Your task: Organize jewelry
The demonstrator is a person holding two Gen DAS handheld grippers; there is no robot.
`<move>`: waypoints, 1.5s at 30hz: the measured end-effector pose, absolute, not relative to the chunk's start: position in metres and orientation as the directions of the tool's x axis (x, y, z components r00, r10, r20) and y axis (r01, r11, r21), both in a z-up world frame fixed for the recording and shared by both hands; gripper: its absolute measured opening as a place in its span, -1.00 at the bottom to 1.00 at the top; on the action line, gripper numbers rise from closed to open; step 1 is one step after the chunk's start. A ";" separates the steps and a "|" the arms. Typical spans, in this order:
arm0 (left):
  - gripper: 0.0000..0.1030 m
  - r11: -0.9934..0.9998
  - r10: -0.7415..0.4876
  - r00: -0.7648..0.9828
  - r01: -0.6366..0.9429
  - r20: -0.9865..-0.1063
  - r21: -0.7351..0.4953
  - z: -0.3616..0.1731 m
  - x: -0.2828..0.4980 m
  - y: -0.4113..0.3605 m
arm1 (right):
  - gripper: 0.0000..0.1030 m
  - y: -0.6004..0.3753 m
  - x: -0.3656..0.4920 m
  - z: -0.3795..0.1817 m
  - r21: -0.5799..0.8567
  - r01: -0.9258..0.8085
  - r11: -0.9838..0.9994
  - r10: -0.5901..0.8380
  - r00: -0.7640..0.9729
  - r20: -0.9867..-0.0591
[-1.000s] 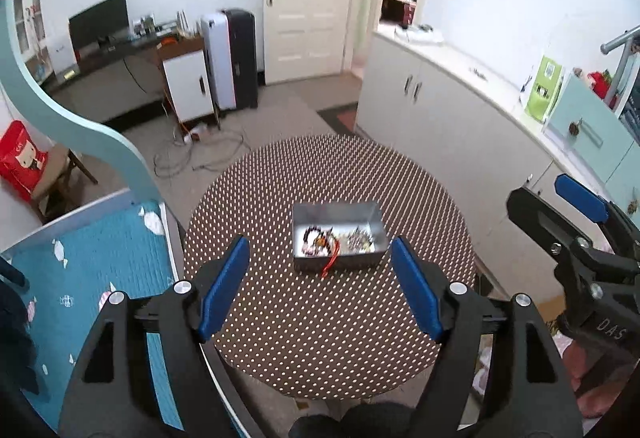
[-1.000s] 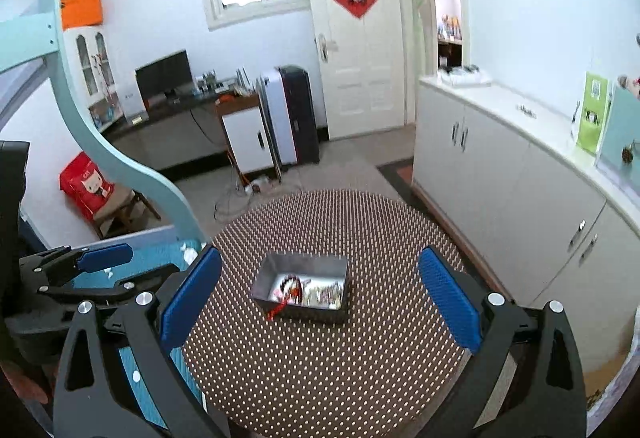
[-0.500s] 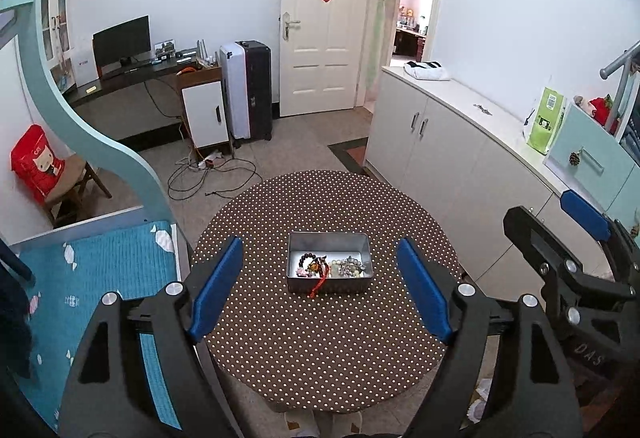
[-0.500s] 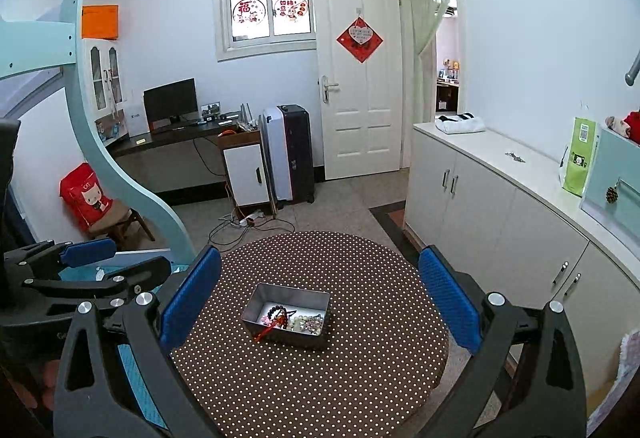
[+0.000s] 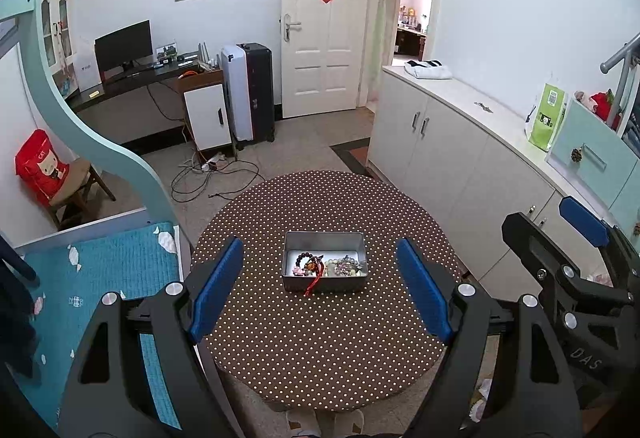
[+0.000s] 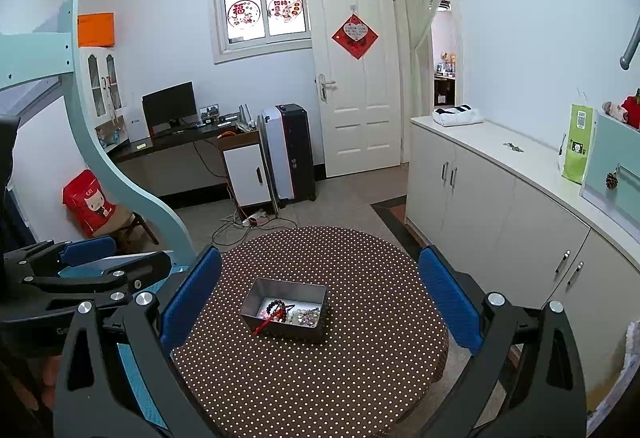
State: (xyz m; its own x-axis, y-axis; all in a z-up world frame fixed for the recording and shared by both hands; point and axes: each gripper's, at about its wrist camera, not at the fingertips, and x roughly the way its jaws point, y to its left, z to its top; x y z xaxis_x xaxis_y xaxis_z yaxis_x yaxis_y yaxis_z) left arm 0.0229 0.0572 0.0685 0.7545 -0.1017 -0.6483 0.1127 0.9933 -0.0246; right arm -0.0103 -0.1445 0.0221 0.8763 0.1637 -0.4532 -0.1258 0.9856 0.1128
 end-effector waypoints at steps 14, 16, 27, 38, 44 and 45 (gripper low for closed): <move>0.60 0.994 -0.091 0.758 0.113 -0.646 -0.008 0.067 0.024 0.056 | 0.86 -0.146 -0.014 0.022 0.119 -0.121 0.985 0.162 0.878 -0.450; 0.60 0.993 -0.091 0.755 0.114 -0.649 -0.007 0.066 0.025 0.058 | 0.86 -0.146 -0.014 0.022 0.108 -0.117 0.987 0.154 0.877 -0.455; 0.60 0.993 -0.092 0.754 0.115 -0.650 -0.006 0.065 0.027 0.058 | 0.86 -0.139 -0.015 0.024 0.102 -0.104 0.989 0.140 0.874 -0.465; 0.60 0.993 -0.094 0.757 0.120 -0.646 -0.003 0.065 0.029 0.063 | 0.86 -0.135 -0.020 0.025 0.106 -0.091 0.990 0.130 0.874 -0.468; 0.62 0.993 -0.091 0.761 0.120 -0.642 0.002 0.065 0.032 0.066 | 0.86 -0.133 -0.020 0.026 0.092 -0.084 0.992 0.117 0.881 -0.459; 0.62 0.993 -0.092 0.761 0.121 -0.642 0.002 0.065 0.033 0.066 | 0.86 -0.133 -0.020 0.026 0.091 -0.084 0.992 0.116 0.881 -0.459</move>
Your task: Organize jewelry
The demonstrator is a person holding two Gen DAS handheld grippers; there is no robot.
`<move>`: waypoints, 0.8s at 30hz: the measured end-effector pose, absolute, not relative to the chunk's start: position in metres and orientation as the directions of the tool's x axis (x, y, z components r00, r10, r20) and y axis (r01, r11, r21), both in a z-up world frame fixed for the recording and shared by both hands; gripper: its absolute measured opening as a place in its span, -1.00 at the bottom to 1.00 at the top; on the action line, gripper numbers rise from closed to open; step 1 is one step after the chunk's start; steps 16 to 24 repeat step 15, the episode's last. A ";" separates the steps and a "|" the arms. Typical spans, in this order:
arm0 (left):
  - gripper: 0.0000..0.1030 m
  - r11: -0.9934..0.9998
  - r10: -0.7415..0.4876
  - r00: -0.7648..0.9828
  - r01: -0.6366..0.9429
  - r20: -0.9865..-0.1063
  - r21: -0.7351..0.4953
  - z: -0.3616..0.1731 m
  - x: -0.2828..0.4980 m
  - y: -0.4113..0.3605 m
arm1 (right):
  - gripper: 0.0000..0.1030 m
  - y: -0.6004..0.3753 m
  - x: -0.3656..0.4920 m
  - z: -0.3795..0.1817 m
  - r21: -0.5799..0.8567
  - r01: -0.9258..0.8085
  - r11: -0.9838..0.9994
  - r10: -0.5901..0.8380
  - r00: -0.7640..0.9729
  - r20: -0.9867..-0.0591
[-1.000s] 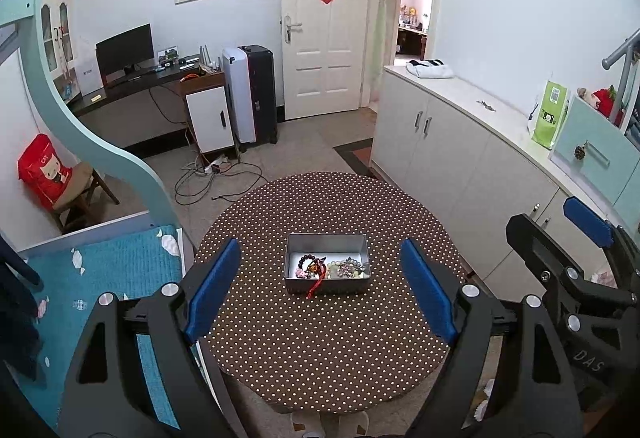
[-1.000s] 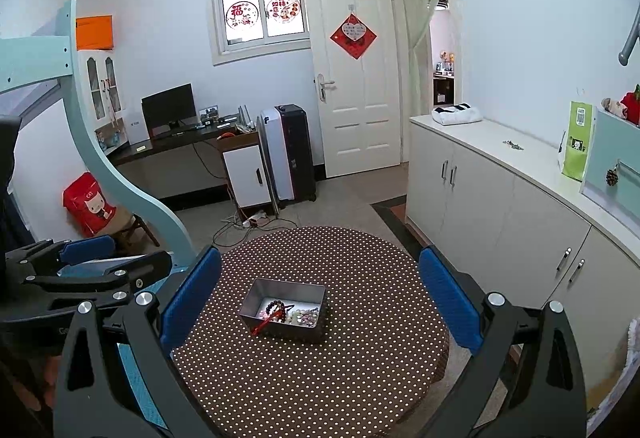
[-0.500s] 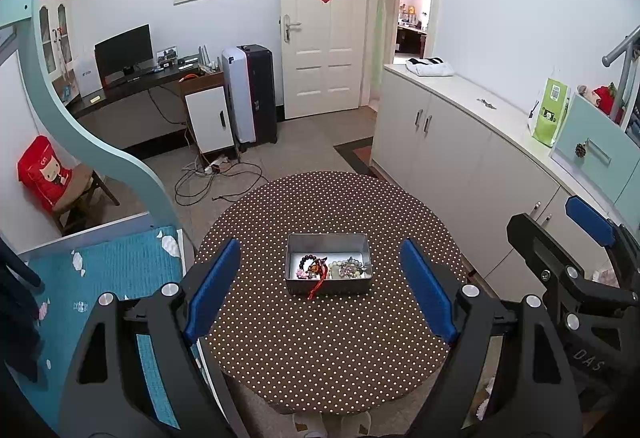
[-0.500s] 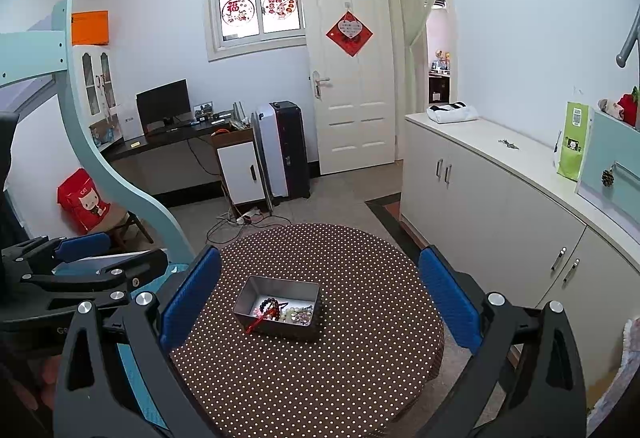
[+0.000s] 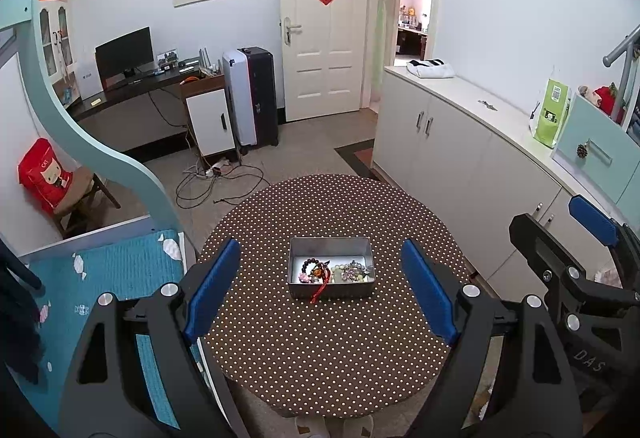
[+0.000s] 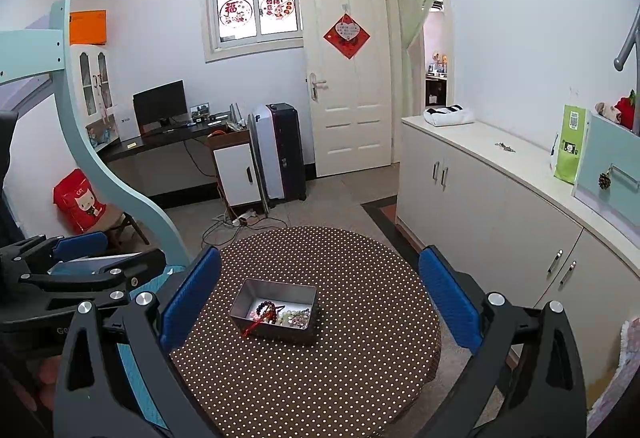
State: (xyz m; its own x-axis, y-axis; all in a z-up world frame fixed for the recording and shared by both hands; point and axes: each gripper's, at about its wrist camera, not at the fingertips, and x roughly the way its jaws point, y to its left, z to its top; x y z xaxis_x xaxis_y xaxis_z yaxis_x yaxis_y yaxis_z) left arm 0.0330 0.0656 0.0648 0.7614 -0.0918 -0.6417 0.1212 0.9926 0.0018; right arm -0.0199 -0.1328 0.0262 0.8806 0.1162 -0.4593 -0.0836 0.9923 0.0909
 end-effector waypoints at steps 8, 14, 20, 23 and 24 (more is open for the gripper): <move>0.62 0.992 -0.093 0.763 0.124 -0.640 0.004 0.065 0.036 0.069 | 0.86 -0.132 -0.018 0.026 0.095 -0.082 0.992 0.117 0.880 -0.461; 0.62 0.992 -0.098 0.755 0.127 -0.648 -0.003 0.062 0.036 0.071 | 0.86 -0.130 -0.017 0.025 0.093 -0.079 0.993 0.113 0.877 -0.467; 0.62 0.992 -0.100 0.754 0.128 -0.649 -0.004 0.062 0.037 0.071 | 0.86 -0.130 -0.016 0.025 0.095 -0.078 0.992 0.114 0.876 -0.468; 0.62 0.992 -0.100 0.754 0.128 -0.649 -0.004 0.062 0.037 0.071 | 0.86 -0.130 -0.016 0.025 0.095 -0.078 0.992 0.114 0.876 -0.468; 0.62 0.992 -0.100 0.754 0.128 -0.649 -0.004 0.062 0.037 0.071 | 0.86 -0.130 -0.016 0.025 0.095 -0.078 0.992 0.114 0.876 -0.468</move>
